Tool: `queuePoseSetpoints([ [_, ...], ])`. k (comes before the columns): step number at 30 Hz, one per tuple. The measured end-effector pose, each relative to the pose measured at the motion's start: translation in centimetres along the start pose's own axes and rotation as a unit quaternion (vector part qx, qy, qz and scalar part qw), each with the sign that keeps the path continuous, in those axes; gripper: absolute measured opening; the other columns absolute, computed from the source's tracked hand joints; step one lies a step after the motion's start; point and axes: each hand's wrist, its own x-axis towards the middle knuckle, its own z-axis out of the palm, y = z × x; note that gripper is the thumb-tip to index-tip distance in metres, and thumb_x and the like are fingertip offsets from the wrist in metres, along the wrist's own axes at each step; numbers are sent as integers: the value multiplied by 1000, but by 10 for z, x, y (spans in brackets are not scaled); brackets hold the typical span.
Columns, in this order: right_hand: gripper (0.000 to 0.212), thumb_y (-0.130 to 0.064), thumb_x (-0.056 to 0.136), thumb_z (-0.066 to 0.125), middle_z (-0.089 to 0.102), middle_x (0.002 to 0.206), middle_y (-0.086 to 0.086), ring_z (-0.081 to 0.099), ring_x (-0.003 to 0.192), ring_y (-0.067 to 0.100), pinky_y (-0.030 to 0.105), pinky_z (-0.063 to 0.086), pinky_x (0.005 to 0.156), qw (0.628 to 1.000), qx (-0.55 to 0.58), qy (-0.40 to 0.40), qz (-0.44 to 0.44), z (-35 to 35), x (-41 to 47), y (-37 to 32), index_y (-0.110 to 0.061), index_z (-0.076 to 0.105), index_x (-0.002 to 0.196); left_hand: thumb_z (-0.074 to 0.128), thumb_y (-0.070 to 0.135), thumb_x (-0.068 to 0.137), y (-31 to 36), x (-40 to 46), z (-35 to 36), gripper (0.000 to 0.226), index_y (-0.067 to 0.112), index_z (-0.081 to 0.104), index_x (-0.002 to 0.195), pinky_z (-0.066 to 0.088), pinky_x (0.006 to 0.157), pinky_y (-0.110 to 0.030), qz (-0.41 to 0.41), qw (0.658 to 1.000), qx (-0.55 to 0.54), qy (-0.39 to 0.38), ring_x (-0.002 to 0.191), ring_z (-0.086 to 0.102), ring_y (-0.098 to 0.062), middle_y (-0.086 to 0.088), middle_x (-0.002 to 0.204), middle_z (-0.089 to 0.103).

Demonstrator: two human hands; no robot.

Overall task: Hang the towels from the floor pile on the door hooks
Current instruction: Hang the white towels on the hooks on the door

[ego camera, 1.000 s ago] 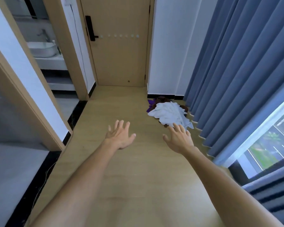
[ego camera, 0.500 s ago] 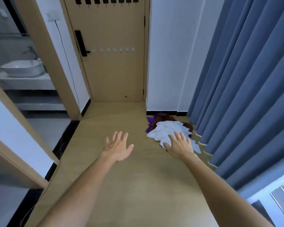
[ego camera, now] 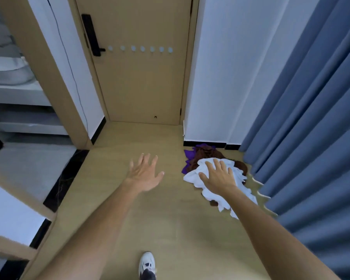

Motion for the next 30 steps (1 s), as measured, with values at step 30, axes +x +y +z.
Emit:
queuePoseSetpoints([
  [30,57,-45,97,33,10,158,8,13,144,32,50,16,114,948,105,-154,257,10,470,165,-20,20,147,43,45,92,85,602,-66,60,21,26,144,19,113,-45,187,974,94,-84,144,13,-23,-6,154,19],
])
